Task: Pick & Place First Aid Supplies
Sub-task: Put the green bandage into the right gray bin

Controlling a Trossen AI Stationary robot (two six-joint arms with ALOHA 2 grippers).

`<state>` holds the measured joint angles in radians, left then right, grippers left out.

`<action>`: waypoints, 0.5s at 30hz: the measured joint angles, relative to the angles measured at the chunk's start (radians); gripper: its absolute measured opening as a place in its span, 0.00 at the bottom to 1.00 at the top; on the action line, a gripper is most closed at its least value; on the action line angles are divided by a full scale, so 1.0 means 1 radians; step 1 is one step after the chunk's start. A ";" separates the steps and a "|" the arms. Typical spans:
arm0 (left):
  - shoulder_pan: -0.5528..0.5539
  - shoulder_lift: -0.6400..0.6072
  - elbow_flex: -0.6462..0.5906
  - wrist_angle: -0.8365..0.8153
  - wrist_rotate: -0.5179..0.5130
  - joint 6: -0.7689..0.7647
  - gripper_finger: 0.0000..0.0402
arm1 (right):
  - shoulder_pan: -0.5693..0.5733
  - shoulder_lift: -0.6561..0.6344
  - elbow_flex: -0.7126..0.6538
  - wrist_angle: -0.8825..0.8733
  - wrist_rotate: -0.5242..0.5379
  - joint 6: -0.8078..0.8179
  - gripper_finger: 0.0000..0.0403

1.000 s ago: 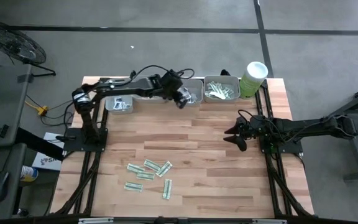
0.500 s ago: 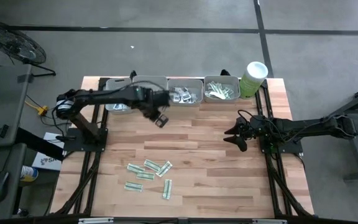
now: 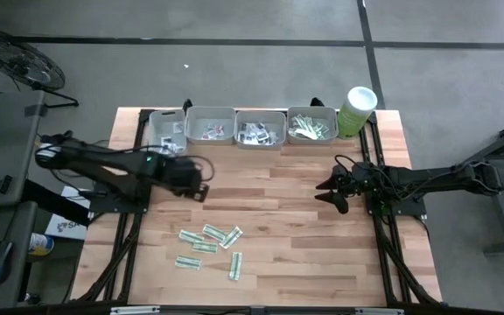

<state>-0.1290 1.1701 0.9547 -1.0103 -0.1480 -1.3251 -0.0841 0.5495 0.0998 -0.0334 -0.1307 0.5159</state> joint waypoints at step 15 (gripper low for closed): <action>-0.246 -0.129 -0.308 0.266 0.161 -0.359 0.35 | 0.000 0.000 0.000 0.000 0.000 0.006 0.55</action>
<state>-0.3753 1.0416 0.6467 -0.7447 0.0129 -1.6838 -0.0845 0.5495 0.0998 -0.0338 -0.1307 0.5215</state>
